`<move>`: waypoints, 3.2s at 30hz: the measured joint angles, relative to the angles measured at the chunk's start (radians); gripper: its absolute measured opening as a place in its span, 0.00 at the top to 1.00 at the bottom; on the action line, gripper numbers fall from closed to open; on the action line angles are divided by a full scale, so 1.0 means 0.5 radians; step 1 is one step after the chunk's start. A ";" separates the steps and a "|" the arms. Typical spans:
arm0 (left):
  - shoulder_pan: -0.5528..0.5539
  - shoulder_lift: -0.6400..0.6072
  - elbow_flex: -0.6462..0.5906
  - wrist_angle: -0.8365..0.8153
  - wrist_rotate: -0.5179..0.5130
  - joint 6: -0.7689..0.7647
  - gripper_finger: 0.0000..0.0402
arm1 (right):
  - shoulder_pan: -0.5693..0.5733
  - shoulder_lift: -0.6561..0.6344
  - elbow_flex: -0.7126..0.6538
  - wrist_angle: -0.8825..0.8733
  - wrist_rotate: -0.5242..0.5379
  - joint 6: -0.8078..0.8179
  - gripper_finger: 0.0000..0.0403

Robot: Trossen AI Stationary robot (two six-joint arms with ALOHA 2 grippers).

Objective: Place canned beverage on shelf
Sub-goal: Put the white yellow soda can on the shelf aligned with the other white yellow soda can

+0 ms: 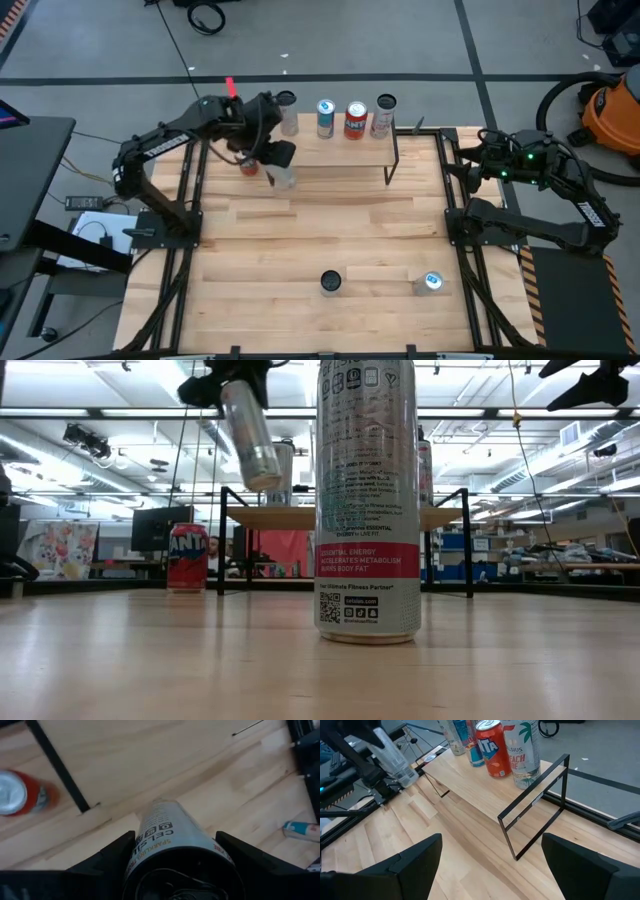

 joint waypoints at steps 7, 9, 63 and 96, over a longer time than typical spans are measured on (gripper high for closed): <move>0.138 0.245 0.449 -0.382 -0.088 0.085 0.37 | 0.000 0.000 -0.001 -0.031 0.000 -0.037 0.13; 0.169 0.302 0.533 -0.370 -0.093 0.107 0.37 | -0.001 -0.001 -0.019 -0.024 0.000 -0.038 0.13; 0.377 0.633 0.934 -0.435 -0.171 0.208 0.37 | -0.001 0.001 -0.201 0.122 -0.006 -0.124 0.13; 0.298 0.775 0.940 -0.424 -0.164 0.245 0.32 | -0.001 0.001 -0.201 0.108 -0.007 -0.122 0.13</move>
